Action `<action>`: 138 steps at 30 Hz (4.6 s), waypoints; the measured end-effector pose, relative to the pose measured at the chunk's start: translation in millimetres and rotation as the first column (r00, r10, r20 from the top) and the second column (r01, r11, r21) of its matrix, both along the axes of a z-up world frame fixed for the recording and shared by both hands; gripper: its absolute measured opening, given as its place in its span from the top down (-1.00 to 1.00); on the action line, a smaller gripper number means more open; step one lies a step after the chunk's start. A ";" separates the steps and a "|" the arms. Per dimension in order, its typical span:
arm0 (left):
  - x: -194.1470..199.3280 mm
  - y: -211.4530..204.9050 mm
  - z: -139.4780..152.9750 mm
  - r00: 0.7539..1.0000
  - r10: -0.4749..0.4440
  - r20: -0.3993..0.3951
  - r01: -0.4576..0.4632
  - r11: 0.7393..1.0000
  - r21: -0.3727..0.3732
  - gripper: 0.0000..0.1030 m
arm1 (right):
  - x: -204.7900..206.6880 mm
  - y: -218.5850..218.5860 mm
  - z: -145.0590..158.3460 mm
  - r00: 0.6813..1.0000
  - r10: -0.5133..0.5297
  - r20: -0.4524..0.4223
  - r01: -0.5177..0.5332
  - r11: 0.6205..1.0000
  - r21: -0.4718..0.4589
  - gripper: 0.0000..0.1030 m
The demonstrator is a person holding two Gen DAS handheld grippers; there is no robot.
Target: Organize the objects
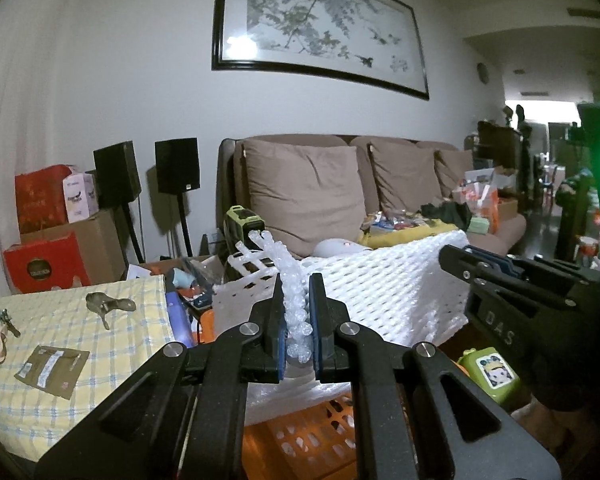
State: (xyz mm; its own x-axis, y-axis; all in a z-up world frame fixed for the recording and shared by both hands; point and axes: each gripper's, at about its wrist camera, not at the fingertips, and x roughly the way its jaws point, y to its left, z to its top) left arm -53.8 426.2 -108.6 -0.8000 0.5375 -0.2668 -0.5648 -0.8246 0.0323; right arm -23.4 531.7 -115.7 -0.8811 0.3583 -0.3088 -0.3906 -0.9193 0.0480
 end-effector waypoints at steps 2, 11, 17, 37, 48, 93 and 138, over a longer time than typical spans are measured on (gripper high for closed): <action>-0.1 -5.2 -1.1 1.000 0.021 -0.004 -0.021 1.000 0.021 0.83 | -1.9 -4.3 -0.8 1.000 0.006 0.008 -0.006 1.000 0.018 0.80; -14.0 -18.6 2.0 0.997 0.054 0.057 -0.058 0.995 0.080 0.83 | -12.3 -24.0 -8.6 0.998 0.002 0.062 -0.010 0.991 0.132 0.79; -13.3 -15.5 -1.2 0.997 0.045 0.061 -0.049 0.997 0.066 0.83 | -12.0 -22.1 -9.5 0.999 0.000 0.047 -0.006 0.994 0.112 0.79; -15.3 1.0 -7.2 0.990 0.021 0.137 -0.029 0.998 0.052 0.83 | -6.0 -4.3 -4.8 0.998 -0.059 0.030 0.058 0.998 0.029 0.78; -16.6 8.7 -9.2 0.988 0.026 0.155 -0.031 0.999 0.034 0.83 | -3.0 6.0 -3.7 0.998 -0.058 0.024 0.059 0.998 -0.026 0.78; -42.8 10.3 -57.4 0.939 0.044 0.342 -0.030 0.998 -0.046 0.83 | -25.9 16.5 -27.9 0.980 -0.015 0.200 0.034 0.995 -0.092 0.78; -53.9 -8.7 -68.8 0.952 -0.040 0.303 0.020 0.997 0.072 0.83 | -46.0 -7.8 -43.7 0.959 0.001 0.282 0.008 0.999 -0.031 0.78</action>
State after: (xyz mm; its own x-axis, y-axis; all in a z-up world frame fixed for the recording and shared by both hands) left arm -107.7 417.4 -177.4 -0.6698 0.5849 -0.4575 -0.5637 -0.8015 -0.1994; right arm -69.4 523.9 -159.4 -0.7555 0.3471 -0.5557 -0.3957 -0.9177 -0.0352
